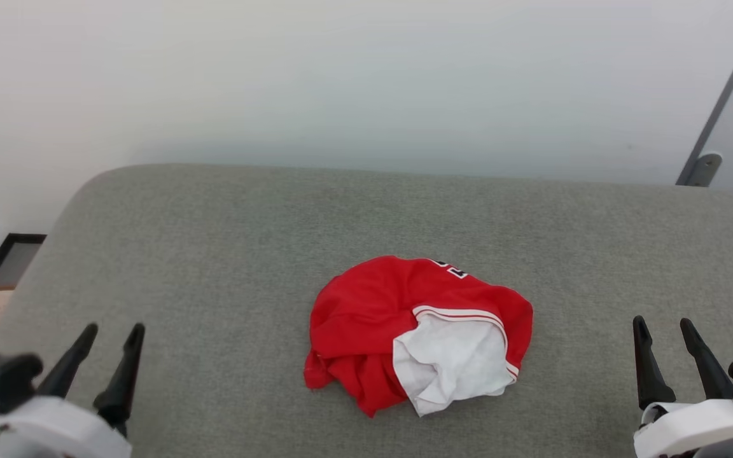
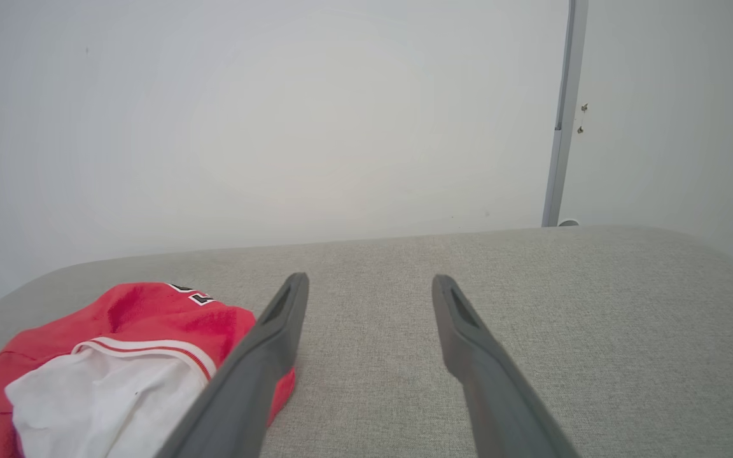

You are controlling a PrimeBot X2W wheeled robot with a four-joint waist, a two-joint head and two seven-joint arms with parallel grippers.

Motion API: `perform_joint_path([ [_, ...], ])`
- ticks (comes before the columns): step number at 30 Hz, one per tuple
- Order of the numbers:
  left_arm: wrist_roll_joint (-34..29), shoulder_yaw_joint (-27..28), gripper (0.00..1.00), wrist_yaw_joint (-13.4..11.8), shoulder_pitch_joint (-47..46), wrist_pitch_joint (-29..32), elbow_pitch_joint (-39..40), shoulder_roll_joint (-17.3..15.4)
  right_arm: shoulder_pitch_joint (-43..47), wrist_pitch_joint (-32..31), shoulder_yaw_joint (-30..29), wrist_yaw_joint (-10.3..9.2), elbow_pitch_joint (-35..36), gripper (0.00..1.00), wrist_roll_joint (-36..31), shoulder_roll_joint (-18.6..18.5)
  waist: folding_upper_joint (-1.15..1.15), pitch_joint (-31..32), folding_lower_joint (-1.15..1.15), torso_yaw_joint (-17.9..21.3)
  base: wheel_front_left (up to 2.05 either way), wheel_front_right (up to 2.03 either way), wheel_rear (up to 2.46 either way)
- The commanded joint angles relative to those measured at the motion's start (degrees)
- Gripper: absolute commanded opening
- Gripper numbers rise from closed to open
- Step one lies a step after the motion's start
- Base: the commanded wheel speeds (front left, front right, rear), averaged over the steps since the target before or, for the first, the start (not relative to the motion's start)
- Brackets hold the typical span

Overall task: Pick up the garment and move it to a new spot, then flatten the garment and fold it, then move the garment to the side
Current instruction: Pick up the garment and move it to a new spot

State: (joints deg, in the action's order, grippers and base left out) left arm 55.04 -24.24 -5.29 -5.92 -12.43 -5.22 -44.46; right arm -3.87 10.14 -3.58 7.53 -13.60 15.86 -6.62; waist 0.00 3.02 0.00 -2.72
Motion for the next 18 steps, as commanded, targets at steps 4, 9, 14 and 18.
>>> perform_joint_path([
  [4,0.8,3.4,1.0,0.8,4.2,-2.2,-0.6,1.0,1.4,0.3,-0.7,-0.08,0.3,1.0,0.2,0.3,0.0,0.3,0.0,-0.9,0.0,0.0,0.0],
  [9,-0.3,6.9,1.0,1.3,7.3,-2.7,0.1,2.1,2.1,0.0,-0.9,-0.08,0.6,1.0,0.2,0.5,0.0,0.4,0.0,-1.2,0.0,0.0,0.0],
  [14,-1.6,8.9,1.0,1.8,8.6,-2.8,0.8,3.1,2.2,-0.3,-0.8,-0.08,0.9,1.0,0.1,0.6,0.0,0.4,0.0,-1.4,0.0,0.0,0.0],
  [18,-2.4,10.0,1.0,2.5,9.1,-2.8,1.5,3.9,2.0,-0.5,-0.5,-0.08,1.1,1.0,-0.1,0.7,0.0,0.3,0.0,-1.5,0.0,0.0,0.0],
])
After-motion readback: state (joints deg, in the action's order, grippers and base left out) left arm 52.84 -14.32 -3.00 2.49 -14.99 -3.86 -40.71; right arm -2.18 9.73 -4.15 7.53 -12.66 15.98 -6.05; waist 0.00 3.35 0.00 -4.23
